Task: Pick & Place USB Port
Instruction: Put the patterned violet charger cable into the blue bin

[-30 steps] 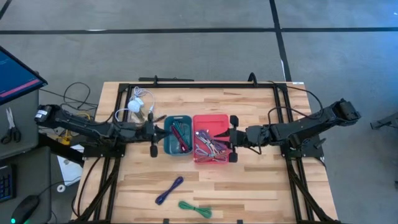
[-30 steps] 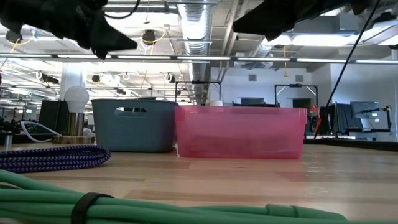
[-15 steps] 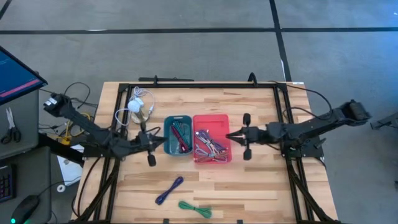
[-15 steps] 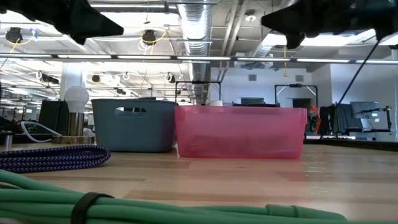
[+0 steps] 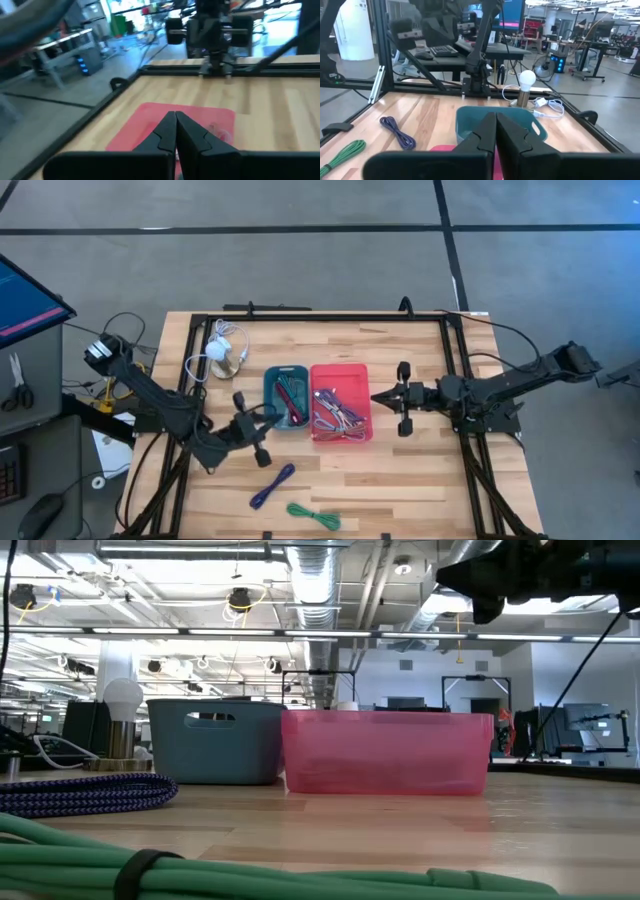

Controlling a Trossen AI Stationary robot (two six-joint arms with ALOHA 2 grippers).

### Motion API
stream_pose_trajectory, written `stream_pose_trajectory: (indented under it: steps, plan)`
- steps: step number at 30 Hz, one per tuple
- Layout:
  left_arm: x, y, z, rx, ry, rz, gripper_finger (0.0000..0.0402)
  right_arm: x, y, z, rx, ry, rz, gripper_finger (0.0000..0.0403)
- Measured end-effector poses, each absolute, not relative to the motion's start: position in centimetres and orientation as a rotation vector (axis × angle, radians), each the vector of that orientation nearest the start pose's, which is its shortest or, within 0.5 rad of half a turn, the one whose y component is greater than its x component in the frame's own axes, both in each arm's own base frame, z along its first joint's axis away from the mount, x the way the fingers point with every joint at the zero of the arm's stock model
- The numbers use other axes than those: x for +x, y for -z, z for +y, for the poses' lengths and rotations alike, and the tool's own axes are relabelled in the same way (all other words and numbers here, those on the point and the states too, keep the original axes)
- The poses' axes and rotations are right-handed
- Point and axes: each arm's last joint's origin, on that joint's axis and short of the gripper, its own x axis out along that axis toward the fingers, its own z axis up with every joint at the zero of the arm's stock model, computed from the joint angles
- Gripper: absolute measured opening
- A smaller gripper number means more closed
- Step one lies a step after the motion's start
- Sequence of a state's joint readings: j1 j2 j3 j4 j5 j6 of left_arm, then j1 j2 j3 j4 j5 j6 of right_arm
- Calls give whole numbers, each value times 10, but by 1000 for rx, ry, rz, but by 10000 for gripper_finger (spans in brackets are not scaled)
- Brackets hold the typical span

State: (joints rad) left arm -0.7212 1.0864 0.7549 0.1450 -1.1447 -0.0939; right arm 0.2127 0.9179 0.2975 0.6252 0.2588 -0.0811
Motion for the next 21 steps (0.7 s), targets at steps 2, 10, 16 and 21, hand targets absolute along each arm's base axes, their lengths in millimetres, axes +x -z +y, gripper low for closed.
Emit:
stream_pose_trajectory:
  steps: [2, 10, 16, 21]
  plan:
    - [190, -307, -132, 36, -439, 106, 4, 187, -220, 33, -79, 47, -3, 3]
    - [190, -287, -131, -260, -383, 273, 4, 186, -219, 32, -88, 49, 18, 4]
    - [210, -256, -134, -476, -320, 503, 4, 186, -218, 28, -91, 72, 26, 4]
    - [225, -234, -125, -622, -295, 726, 4, 187, -218, 25, -91, 86, 27, 4]
